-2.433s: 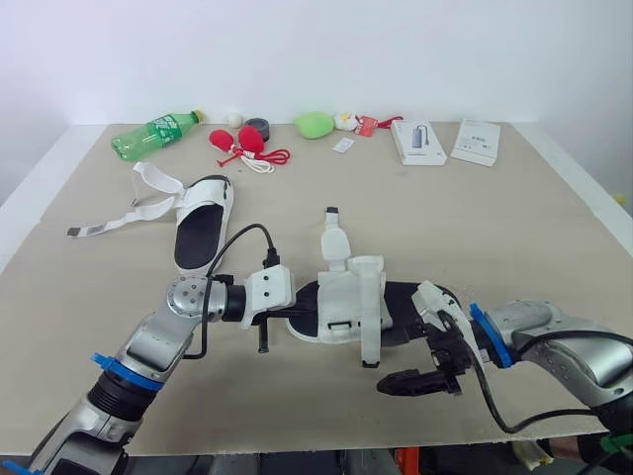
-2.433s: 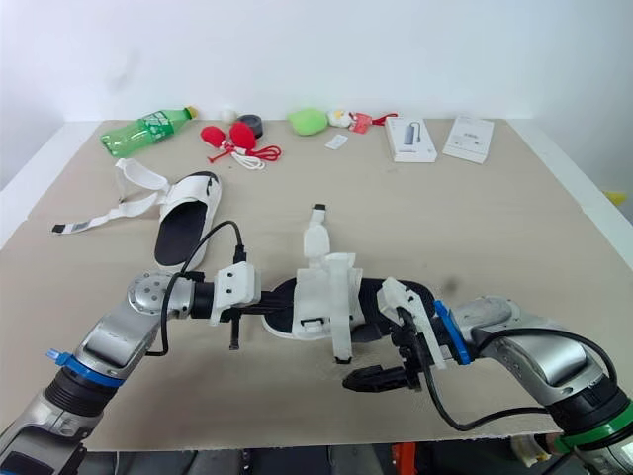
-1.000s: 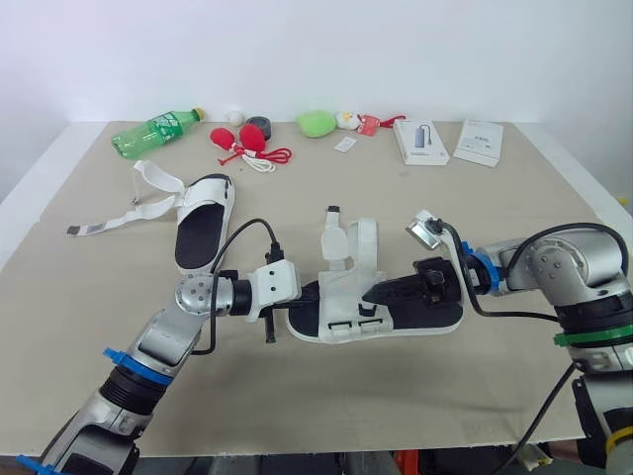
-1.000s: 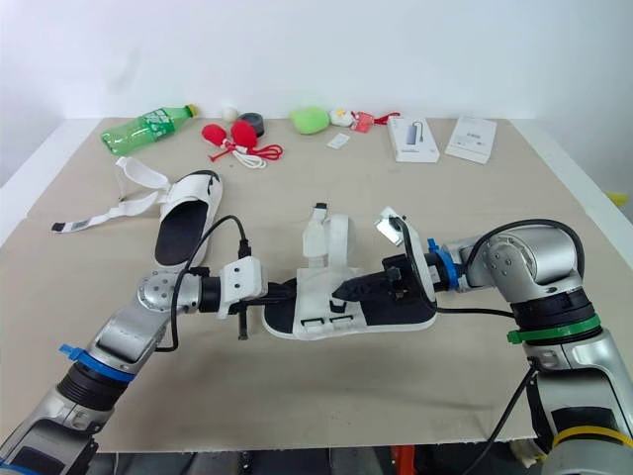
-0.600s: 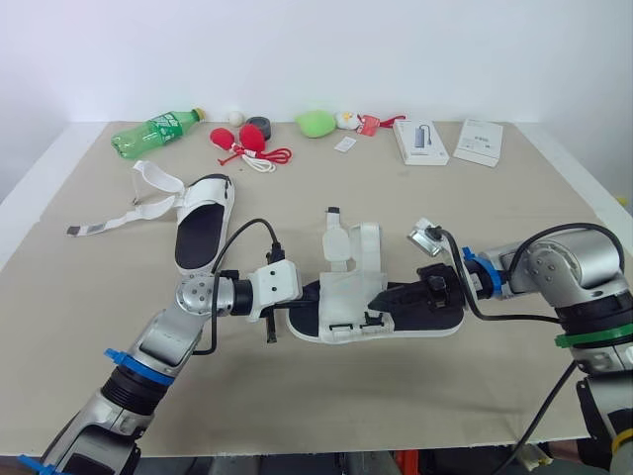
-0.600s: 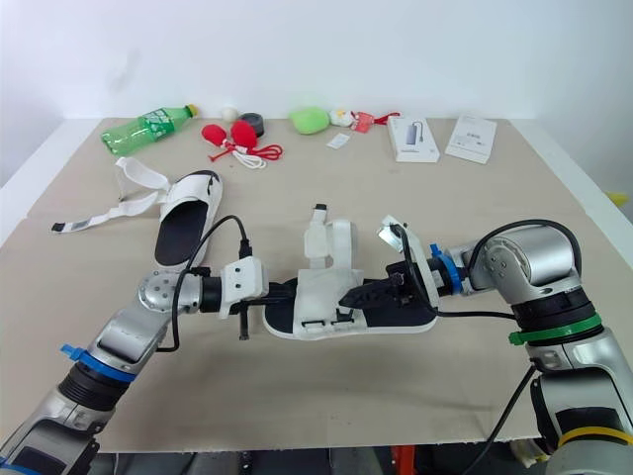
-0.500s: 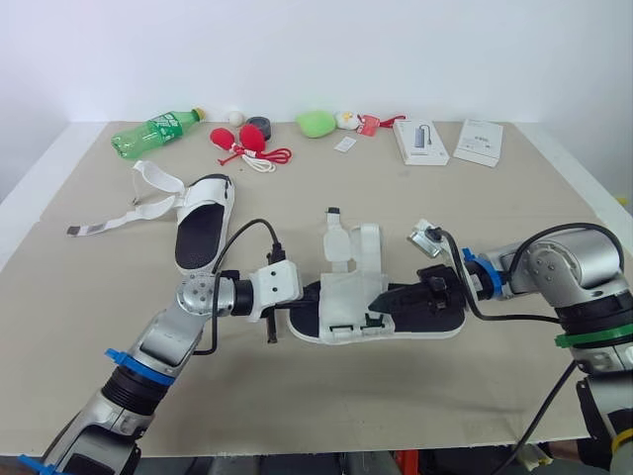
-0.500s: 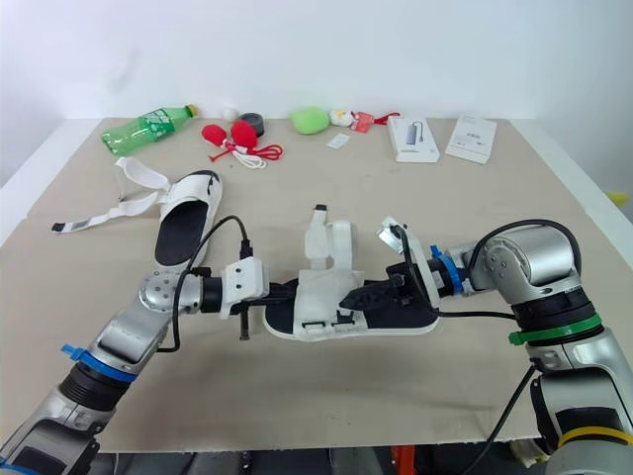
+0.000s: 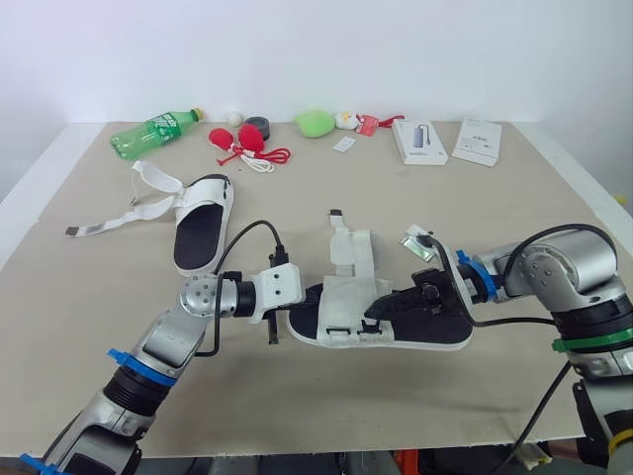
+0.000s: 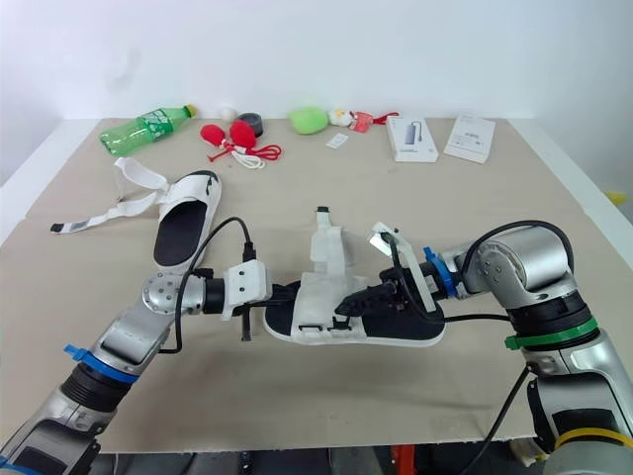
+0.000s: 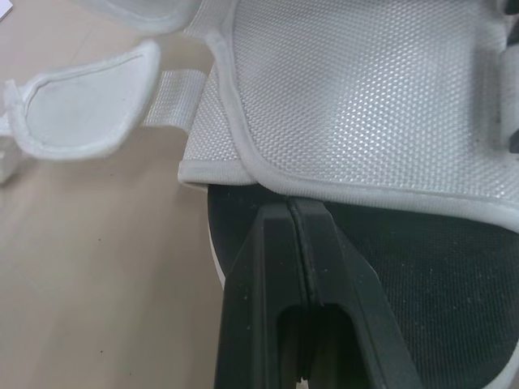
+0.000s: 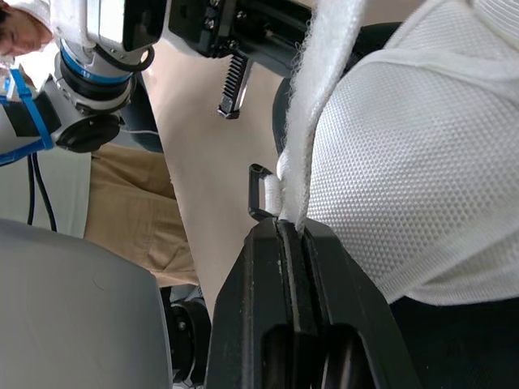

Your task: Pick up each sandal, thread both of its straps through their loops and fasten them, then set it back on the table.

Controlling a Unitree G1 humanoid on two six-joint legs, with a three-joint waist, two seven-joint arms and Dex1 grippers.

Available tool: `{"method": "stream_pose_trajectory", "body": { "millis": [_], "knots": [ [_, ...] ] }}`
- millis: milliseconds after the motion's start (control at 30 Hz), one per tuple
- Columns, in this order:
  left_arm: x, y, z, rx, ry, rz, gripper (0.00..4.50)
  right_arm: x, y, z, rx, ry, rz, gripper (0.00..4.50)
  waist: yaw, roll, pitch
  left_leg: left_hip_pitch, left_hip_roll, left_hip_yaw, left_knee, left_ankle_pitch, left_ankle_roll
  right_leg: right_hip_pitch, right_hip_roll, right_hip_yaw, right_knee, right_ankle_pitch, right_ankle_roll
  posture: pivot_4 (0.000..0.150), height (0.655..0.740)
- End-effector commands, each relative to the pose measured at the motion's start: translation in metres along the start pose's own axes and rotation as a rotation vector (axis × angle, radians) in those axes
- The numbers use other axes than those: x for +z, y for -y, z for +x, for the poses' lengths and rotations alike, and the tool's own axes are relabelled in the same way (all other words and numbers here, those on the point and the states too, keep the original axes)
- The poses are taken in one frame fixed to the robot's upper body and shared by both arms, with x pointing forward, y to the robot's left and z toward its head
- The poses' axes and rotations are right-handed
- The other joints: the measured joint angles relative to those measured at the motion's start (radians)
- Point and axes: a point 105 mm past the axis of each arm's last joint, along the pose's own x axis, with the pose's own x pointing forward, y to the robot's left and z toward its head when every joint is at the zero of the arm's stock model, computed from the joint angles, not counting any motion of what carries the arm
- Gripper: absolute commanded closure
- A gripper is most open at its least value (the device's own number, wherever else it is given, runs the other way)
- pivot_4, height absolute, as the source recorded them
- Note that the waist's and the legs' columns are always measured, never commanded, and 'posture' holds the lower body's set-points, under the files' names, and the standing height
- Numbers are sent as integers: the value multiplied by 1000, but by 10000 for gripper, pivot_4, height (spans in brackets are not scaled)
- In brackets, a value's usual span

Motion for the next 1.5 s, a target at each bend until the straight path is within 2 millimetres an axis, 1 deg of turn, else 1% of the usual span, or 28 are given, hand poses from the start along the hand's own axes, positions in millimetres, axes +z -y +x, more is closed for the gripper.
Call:
{"method": "stream_pose_trajectory", "body": {
  "millis": [33,200,400,533,700,867,900,933,1000,1033,1067,1233,1400,1500],
  "knots": [
    [4,0,2,0,9,14,45000,7,-13,-1,25,18,-46,44536,0,0,0,0,0,0,0,0,0,0,0,0,0,0,0,1500,7400],
    [4,0,3,-1,8,15,45000,8,-18,0,31,26,-41,44536,0,0,0,0,0,0,0,0,0,0,0,0,0,0,0,1500,7400],
    [4,0,3,-2,7,14,45000,-10,-19,1,11,-22,-26,44536,0,0,0,0,0,0,0,0,1,0,0,0,0,0,0,1500,7400],
    [4,-1,4,2,6,13,45000,-17,-14,2,-23,-38,-34,44536,0,0,0,0,0,0,0,0,1,0,0,0,0,0,0,1500,7400],
    [4,-2,4,4,5,14,45000,-23,-9,3,-56,-47,-55,44536,0,0,0,0,0,0,0,0,1,0,0,0,0,0,0,1500,7400],
    [4,-3,4,6,5,13,45000,-23,-14,1,-24,-48,-51,44536,0,0,0,0,0,0,0,0,1,1,0,0,0,0,0,1500,7400],
    [4,-3,4,6,4,14,45000,-22,-17,0,-13,-47,-64,37993,1,0,0,0,0,0,0,0,1,1,0,0,0,0,0,1500,7400],
    [4,-3,4,5,4,14,45000,-20,-18,-1,-10,-41,-84,34911,2,0,0,0,0,0,1,0,1,0,0,0,0,0,0,1500,7400],
    [3,-4,4,5,4,14,45000,-13,-19,-3,-15,-17,-125,26961,1,0,0,0,0,0,0,0,1,0,0,0,0,0,0,1500,7400],
    [3,-4,4,5,4,14,45000,-8,-19,-5,-19,-2,-142,21730,1,0,0,0,0,0,0,0,1,0,0,0,0,0,0,1500,7400],
    [3,-4,4,5,4,14,45000,-2,-19,-6,-28,17,-159,18592,1,0,0,0,0,0,0,0,1,0,0,0,0,0,0,1500,7400],
    [4,-6,5,3,8,17,45000,26,-12,-10,-78,99,-206,18592,-2,0,0,0,0,0,2,0,1,0,0,0,0,0,0,1500,7400],
    [5,-6,6,3,12,20,45000,44,-7,-7,-93,154,-199,18592,-4,0,0,0,0,0,2,0,1,0,0,0,0,0,0,1500,7400],
    [6,-6,6,6,13,19,45000,47,-5,-6,-102,166,-199,26940,-4,0,0,0,0,0,1,-1,1,0,0,0,0,0,0,1500,7400]
  ]
}}
